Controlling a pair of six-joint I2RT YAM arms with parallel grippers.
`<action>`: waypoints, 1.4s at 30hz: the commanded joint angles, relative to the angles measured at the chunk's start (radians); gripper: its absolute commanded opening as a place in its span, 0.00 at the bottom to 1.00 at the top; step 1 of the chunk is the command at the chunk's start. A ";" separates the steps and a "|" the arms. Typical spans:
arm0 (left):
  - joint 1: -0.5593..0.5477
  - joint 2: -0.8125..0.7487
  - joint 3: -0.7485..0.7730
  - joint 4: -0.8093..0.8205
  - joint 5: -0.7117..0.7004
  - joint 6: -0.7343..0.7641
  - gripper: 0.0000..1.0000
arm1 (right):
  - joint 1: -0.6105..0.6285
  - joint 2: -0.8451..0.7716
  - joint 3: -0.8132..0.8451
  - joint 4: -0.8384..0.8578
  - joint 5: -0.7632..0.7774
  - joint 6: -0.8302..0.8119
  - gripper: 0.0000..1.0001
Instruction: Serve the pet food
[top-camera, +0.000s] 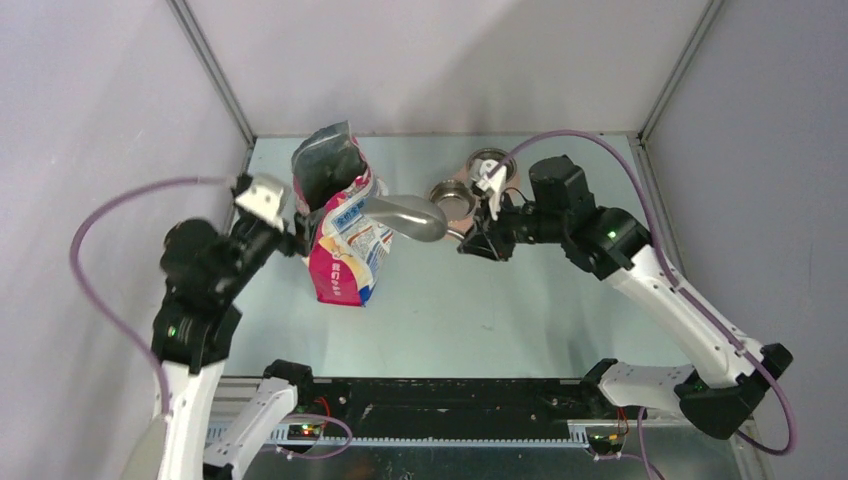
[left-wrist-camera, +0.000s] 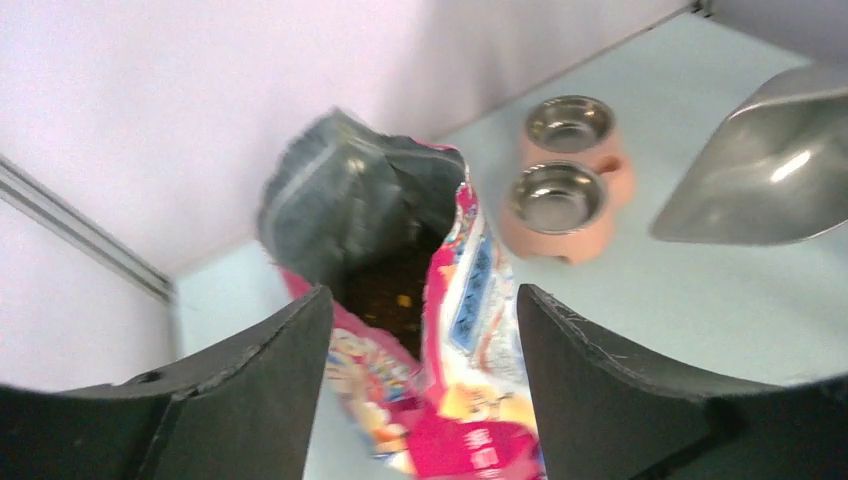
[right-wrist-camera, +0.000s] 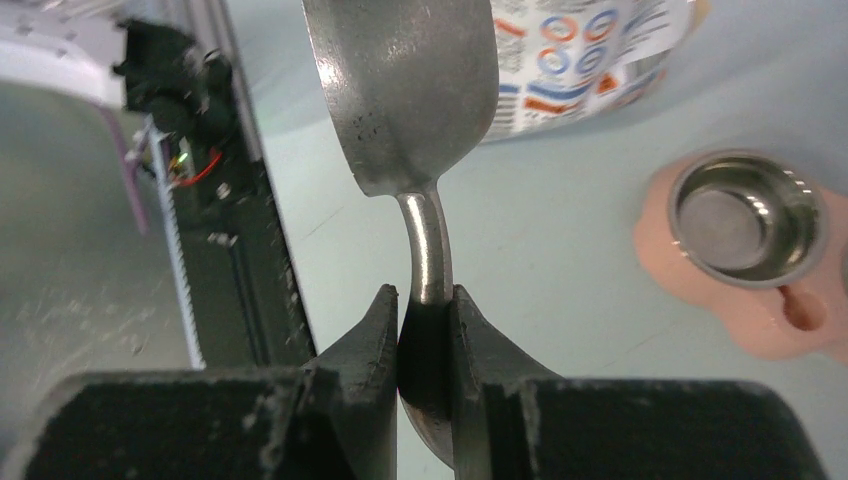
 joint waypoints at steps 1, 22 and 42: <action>-0.054 -0.100 -0.037 0.053 -0.012 0.545 0.78 | -0.035 -0.048 -0.034 -0.115 -0.204 -0.098 0.00; -0.755 0.258 0.022 0.071 -0.229 0.978 0.71 | -0.026 -0.016 -0.027 -0.102 -0.160 0.030 0.00; -0.765 0.302 -0.020 0.050 -0.326 0.922 0.00 | -0.065 -0.101 -0.036 -0.113 -0.257 -0.017 0.26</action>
